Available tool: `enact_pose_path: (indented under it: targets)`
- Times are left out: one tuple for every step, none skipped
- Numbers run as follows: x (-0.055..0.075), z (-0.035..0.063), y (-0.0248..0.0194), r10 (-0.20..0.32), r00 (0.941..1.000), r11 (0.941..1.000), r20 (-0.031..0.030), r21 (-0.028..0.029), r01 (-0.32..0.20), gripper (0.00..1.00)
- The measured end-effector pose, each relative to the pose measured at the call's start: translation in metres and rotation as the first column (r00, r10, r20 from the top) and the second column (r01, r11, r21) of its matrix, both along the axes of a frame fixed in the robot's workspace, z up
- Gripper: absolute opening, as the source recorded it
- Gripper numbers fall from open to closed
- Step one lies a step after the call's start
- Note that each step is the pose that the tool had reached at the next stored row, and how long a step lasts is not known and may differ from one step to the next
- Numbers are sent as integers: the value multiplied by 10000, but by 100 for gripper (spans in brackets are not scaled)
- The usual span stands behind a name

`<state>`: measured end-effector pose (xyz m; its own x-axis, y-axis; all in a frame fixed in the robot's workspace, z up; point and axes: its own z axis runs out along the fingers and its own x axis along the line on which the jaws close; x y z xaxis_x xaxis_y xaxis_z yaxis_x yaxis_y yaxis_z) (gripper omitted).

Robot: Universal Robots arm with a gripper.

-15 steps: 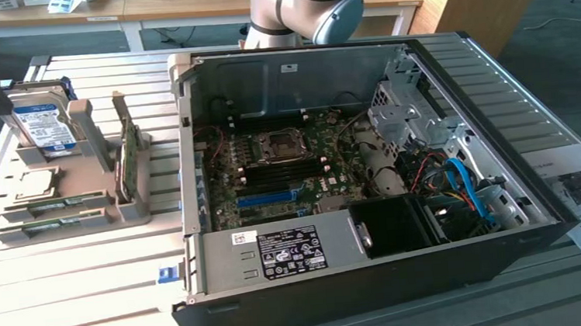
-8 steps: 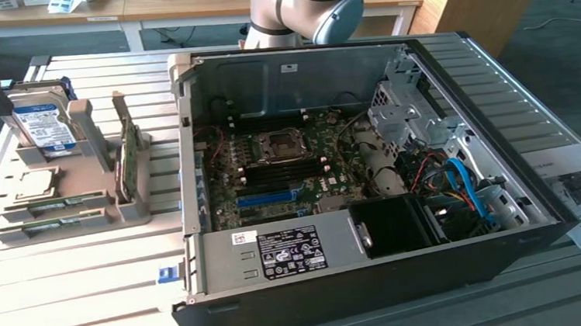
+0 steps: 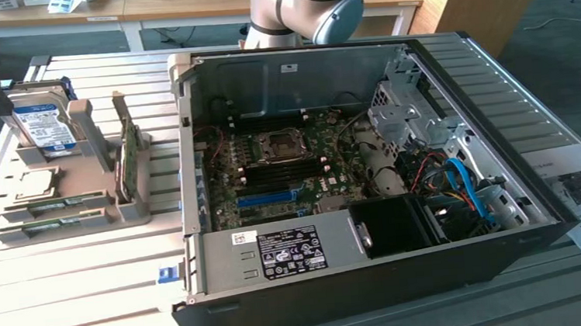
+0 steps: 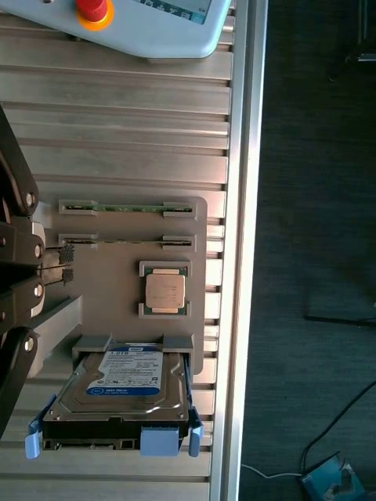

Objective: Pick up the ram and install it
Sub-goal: 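Pick up the ram and move it above insertion slot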

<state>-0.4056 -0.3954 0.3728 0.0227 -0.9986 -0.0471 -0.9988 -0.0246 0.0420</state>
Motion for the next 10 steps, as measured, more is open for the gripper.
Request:
enact_pose_path:
  targets:
    - [0, 0, 0, 0, 10000, 10000, 0, 0, 0, 11]
    - [0, 0, 0, 0, 10000, 10000, 0, 1, 0, 16]
    - [0, 0, 0, 0, 10000, 10000, 0, 0, 0, 24]
    - [0, 0, 0, 0, 10000, 10000, 0, 0, 0, 24]
    - [0, 0, 0, 0, 10000, 10000, 0, 1, 0, 24]
    - [0, 0, 0, 0, 10000, 10000, 0, 0, 0, 24]
    - [0, 0, 0, 1, 10000, 10000, 0, 1, -1, 24]
    - [0, 0, 0, 0, 10000, 10000, 0, 0, 0, 24]
    - [0, 0, 0, 0, 10000, 10000, 0, 0, 0, 24]
    - [0, 0, 0, 1, 10000, 10000, 0, 1, -1, 24]
